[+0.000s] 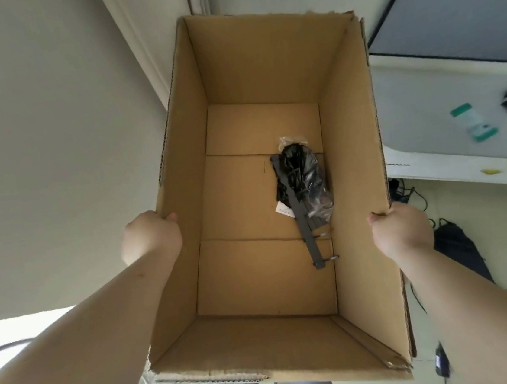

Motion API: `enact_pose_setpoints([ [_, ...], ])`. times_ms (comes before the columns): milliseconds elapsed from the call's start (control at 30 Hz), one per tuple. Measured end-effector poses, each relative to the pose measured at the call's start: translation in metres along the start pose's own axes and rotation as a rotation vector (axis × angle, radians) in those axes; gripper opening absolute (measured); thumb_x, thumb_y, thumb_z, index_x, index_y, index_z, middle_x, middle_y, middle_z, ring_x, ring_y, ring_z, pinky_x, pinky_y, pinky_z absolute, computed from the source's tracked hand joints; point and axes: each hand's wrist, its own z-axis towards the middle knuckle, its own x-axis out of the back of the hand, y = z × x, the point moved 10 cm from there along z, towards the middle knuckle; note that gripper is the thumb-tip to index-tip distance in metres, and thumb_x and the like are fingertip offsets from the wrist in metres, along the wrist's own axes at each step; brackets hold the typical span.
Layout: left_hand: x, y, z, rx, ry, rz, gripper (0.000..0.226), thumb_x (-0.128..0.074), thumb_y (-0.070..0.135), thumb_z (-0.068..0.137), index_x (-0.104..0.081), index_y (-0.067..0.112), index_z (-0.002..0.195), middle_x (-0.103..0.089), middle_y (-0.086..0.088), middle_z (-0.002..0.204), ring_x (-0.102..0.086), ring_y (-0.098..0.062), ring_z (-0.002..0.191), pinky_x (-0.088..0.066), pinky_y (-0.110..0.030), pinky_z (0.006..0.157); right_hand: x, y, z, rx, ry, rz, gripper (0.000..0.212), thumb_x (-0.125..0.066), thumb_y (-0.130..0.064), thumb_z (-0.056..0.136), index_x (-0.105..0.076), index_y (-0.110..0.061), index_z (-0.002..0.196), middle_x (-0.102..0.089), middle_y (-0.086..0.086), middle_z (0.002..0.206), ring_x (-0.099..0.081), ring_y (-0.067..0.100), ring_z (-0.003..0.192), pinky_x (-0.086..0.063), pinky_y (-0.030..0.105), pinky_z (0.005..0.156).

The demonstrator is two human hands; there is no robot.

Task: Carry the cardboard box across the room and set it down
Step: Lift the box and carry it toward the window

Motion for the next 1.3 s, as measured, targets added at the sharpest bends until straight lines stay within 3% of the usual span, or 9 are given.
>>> enact_pose_setpoints([
  [167, 0.064, -0.001, -0.056, -0.035, 0.001, -0.055, 0.031, -0.058, 0.043, 0.095, -0.055, 0.021, 0.075, -0.062, -0.006, 0.075, -0.054, -0.026, 0.061, -0.044, -0.034, 0.057, 0.082, 0.013, -0.056, -0.007, 0.074, 0.019, 0.031, -0.069, -0.030, 0.096, -0.061, -0.017, 0.070, -0.059, 0.002, 0.064, -0.052, 0.026, 0.057, -0.040, 0.030, 0.054],
  [333, 0.091, -0.014, -0.097, -0.049, 0.011, -0.104, 0.030, -0.057, 0.045, 0.094, -0.057, 0.022, 0.076, -0.066, -0.006, 0.072, -0.059, -0.027, 0.062, -0.044, -0.033, 0.055, 0.128, 0.026, -0.100, -0.007, 0.132, 0.053, 0.040, -0.072, -0.025, 0.096, -0.055, -0.020, 0.061, -0.053, -0.003, 0.059, -0.045, 0.015, 0.052, -0.027, 0.024, 0.050],
  [433, 0.096, -0.033, -0.126, -0.038, 0.042, -0.111, 0.029, -0.058, 0.046, 0.094, -0.056, 0.023, 0.075, -0.060, -0.003, 0.073, -0.053, -0.024, 0.060, -0.039, -0.032, 0.054, 0.138, 0.038, -0.120, 0.026, 0.118, 0.040, 0.038, -0.070, -0.027, 0.098, -0.057, -0.018, 0.063, -0.059, 0.001, 0.063, -0.050, 0.019, 0.055, -0.031, 0.027, 0.050],
  [633, 0.087, -0.081, -0.205, 0.010, 0.075, -0.156, 0.025, -0.057, 0.044, 0.092, -0.063, 0.022, 0.083, -0.063, -0.004, 0.076, -0.062, -0.032, 0.073, -0.046, -0.035, 0.062, 0.134, 0.077, -0.143, 0.109, 0.061, -0.025, 0.035, -0.067, -0.034, 0.099, -0.056, -0.015, 0.072, -0.057, 0.000, 0.069, -0.055, 0.030, 0.066, -0.039, 0.034, 0.059],
  [733, 0.077, -0.108, -0.260, 0.041, 0.102, -0.198, 0.024, -0.056, 0.042, 0.092, -0.066, 0.021, 0.084, -0.067, -0.005, 0.081, -0.067, -0.033, 0.078, -0.056, -0.039, 0.073, 0.129, 0.102, -0.148, 0.178, 0.033, -0.043, 0.035, -0.067, -0.034, 0.098, -0.051, -0.017, 0.073, -0.054, 0.003, 0.072, -0.053, 0.033, 0.076, -0.041, 0.037, 0.066],
  [933, 0.050, -0.181, -0.363, 0.169, 0.107, -0.220, 0.023, -0.053, 0.039, 0.090, -0.066, 0.019, 0.087, -0.068, -0.007, 0.086, -0.066, -0.034, 0.084, -0.056, -0.043, 0.079, 0.112, 0.154, -0.176, 0.270, -0.033, -0.108, 0.027, -0.070, -0.038, 0.097, -0.065, -0.013, 0.087, -0.073, 0.016, 0.095, -0.054, 0.033, 0.078, -0.043, 0.036, 0.067],
  [1100, 0.030, -0.242, -0.425, 0.262, 0.102, -0.216, 0.015, -0.054, 0.035, 0.088, -0.064, 0.024, 0.084, -0.065, -0.001, 0.080, -0.065, -0.031, 0.081, -0.053, -0.038, 0.073, 0.095, 0.185, -0.214, 0.299, -0.130, -0.160, 0.035, -0.070, -0.036, 0.096, -0.052, -0.021, 0.070, -0.050, 0.001, 0.071, -0.056, 0.034, 0.080, -0.044, 0.038, 0.068],
  [1200, 0.018, -0.277, -0.452, 0.306, 0.077, -0.242, 0.019, -0.049, 0.032, 0.082, -0.067, 0.024, 0.081, -0.067, -0.001, 0.080, -0.065, -0.030, 0.077, -0.054, -0.039, 0.072, 0.082, 0.201, -0.238, 0.317, -0.174, -0.202, 0.028, -0.069, -0.037, 0.095, -0.061, -0.015, 0.078, -0.063, 0.009, 0.082, -0.061, 0.036, 0.085, -0.050, 0.039, 0.072],
  [1300, 0.009, -0.317, -0.474, 0.340, 0.085, -0.244, 0.019, -0.051, 0.035, 0.084, -0.066, 0.024, 0.080, -0.067, -0.001, 0.078, -0.064, -0.028, 0.074, -0.054, -0.039, 0.071, 0.070, 0.213, -0.265, 0.331, -0.197, -0.216, 0.030, -0.069, -0.038, 0.096, -0.063, -0.012, 0.082, -0.063, 0.010, 0.083, -0.059, 0.034, 0.083, -0.046, 0.038, 0.069],
])
